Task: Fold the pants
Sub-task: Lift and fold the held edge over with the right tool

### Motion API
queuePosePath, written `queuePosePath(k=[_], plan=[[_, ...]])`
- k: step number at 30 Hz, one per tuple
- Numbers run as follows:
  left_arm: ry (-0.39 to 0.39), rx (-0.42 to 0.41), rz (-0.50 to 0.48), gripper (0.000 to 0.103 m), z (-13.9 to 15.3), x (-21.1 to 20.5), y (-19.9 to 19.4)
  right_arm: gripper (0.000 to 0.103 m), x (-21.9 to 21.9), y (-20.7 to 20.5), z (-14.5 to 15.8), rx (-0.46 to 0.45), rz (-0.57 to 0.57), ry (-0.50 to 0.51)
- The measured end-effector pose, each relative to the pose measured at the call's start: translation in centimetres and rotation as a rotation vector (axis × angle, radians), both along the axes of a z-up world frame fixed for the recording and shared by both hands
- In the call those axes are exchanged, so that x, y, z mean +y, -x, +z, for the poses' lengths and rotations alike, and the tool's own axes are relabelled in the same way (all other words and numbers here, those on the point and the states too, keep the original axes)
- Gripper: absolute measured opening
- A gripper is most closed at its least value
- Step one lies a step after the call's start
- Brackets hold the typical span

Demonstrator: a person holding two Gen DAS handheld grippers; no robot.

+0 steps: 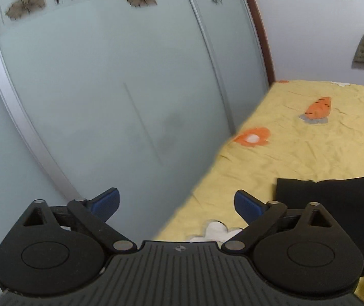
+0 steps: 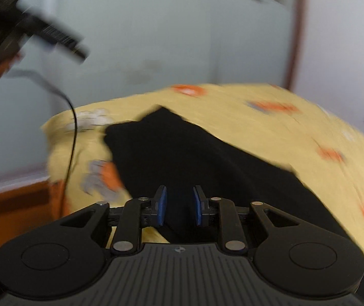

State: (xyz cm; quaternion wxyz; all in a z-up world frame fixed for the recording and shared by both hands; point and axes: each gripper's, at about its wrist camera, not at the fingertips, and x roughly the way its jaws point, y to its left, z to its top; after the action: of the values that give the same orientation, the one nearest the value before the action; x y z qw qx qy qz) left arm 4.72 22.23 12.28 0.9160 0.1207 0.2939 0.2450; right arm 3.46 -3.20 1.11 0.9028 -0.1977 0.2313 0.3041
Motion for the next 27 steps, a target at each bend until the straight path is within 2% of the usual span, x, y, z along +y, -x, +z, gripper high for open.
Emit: queuePosePath(k=[2, 4, 6, 10, 14, 16, 18, 20, 23, 24, 26, 27], plan=[[0.074, 0.043, -0.075, 0.1, -0.7, 0.0, -0.9, 0.022, 3.3, 0.2, -0.5, -0.068, 0.048, 0.073], [0.222, 0.138, -0.194, 0.1, -2.5, -0.3, -2.4, 0.022, 6.3, 0.0, -1.8, -0.099, 0.073, 0.14], [0.328, 0.217, -0.247, 0.098, -4.9, -0.6, -4.0, 0.022, 8.6, -0.2, -3.2, -0.137, 0.113, 0.206], [0.469, 0.269, -0.201, 0.096, -8.1, 0.1, -6.1, 0.024, 11.7, -0.3, -5.8, -0.227, 0.152, 0.359], [0.768, 0.268, -0.134, 0.097, -10.6, 2.8, -6.2, 0.051, 13.4, -0.7, -8.1, -0.335, 0.134, 0.475], [0.883, 0.268, -0.097, 0.098, -11.7, 3.6, -5.9, 0.053, 13.8, -0.6, -8.6, -0.395, 0.141, 0.503], [0.946, 0.259, -0.07, 0.098, -12.5, 4.2, -6.3, 0.053, 14.4, -1.0, -8.8, -0.413, 0.151, 0.502], [0.992, 0.236, -0.045, 0.099, -12.9, 4.8, -6.4, 0.052, 14.9, -1.6, -8.9, -0.414, 0.143, 0.488], [1.142, 0.248, -0.068, 0.099, -13.7, 5.6, -7.1, 0.022, 15.1, -2.3, -8.7, -0.404, 0.154, 0.46], [1.197, 0.252, -0.081, 0.099, -14.1, 5.8, -7.3, 0.017, 15.1, -2.3, -8.6, -0.411, 0.152, 0.446], [1.266, 0.252, -0.095, 0.099, -14.6, 5.9, -7.5, 0.012, 14.5, -2.7, -7.5, -0.378, 0.137, 0.369], [1.289, 0.241, -0.097, 0.098, -14.9, 6.0, -7.8, 0.01, 13.8, -3.2, -6.6, -0.328, 0.122, 0.293]])
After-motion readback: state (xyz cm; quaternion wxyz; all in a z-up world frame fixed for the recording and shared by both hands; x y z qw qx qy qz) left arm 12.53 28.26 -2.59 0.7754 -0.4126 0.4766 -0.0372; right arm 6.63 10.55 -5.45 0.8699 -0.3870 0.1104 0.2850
